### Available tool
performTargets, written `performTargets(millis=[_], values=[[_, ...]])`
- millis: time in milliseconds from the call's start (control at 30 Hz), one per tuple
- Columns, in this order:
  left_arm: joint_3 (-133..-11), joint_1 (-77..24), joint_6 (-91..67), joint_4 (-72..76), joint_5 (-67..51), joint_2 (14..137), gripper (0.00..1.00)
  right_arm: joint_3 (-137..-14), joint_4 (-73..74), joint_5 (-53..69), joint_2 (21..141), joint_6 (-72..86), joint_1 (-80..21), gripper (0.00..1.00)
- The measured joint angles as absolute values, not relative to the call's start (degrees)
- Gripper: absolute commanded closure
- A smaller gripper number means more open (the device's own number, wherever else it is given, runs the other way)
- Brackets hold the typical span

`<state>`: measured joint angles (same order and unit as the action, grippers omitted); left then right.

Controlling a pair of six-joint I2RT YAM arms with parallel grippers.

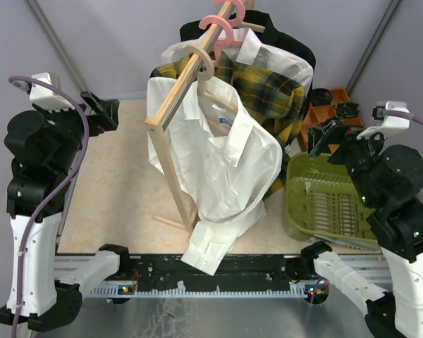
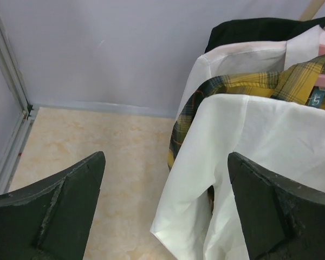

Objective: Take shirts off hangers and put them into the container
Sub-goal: Adjust the clothesline at the center of the board.

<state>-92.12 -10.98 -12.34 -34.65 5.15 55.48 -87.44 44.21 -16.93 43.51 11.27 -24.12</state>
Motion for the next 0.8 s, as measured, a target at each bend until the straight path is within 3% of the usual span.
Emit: performTargets(millis=[333,800], values=[[-83.3,-9.3,-15.0,-35.1,4.1,51.0,0.0,-78.3,42.4,-2.5,39.8,16.4,-15.0,0.01],[-63.2,-7.3,-23.0,-36.9,-8.2,35.4,0.01,-67.6,39.1,44.0,29.4,27.4,-6.4,0.01]])
